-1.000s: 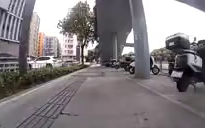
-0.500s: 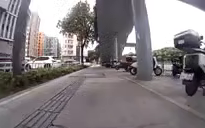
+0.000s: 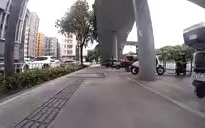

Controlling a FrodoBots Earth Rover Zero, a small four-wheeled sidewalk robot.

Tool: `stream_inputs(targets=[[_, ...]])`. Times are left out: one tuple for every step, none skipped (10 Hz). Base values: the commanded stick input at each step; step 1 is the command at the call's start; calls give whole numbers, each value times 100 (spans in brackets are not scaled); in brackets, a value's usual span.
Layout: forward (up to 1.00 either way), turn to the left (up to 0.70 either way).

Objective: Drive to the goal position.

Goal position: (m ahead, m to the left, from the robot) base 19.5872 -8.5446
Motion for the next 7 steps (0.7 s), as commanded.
stream_inputs(targets=[[45, 0], [45, 0], [45, 0], [45, 0], [45, 0], [45, 0], [45, 0]])
